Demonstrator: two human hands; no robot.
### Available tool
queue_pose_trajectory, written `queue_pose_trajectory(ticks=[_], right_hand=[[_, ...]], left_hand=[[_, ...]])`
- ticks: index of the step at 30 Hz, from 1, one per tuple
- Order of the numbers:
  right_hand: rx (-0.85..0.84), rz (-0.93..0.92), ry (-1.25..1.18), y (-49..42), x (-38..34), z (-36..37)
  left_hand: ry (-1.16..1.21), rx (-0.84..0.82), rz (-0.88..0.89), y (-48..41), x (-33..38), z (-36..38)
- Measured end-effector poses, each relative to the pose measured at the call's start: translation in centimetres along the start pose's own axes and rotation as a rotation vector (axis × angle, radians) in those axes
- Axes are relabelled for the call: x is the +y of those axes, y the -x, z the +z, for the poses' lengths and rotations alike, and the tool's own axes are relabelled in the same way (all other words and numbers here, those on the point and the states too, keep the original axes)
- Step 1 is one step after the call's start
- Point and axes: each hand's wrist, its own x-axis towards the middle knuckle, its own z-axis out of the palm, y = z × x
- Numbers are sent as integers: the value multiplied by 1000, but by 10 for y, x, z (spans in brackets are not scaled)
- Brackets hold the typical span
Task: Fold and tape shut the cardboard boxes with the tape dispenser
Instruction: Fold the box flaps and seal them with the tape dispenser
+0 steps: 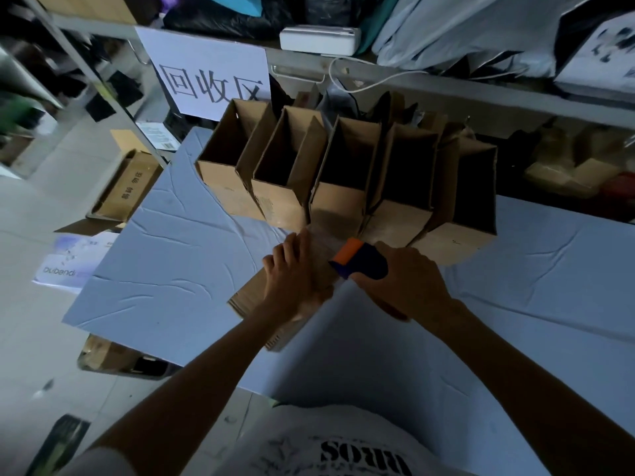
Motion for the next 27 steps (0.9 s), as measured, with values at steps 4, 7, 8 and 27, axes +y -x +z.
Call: queue_pose_trajectory(ticks=[4, 7, 8, 27], right_hand=[[-31, 66, -65, 29, 22, -4], [-13, 87, -85, 49, 32, -5], [-24, 92, -64, 51, 32, -4], [-79, 312, 137, -4, 17, 53]], left_hand=[[-5, 7, 1, -1, 0, -1], [-6, 31, 3, 0, 2, -1], [-1, 30, 0, 1, 2, -1], [125, 62, -70, 7, 6, -2]])
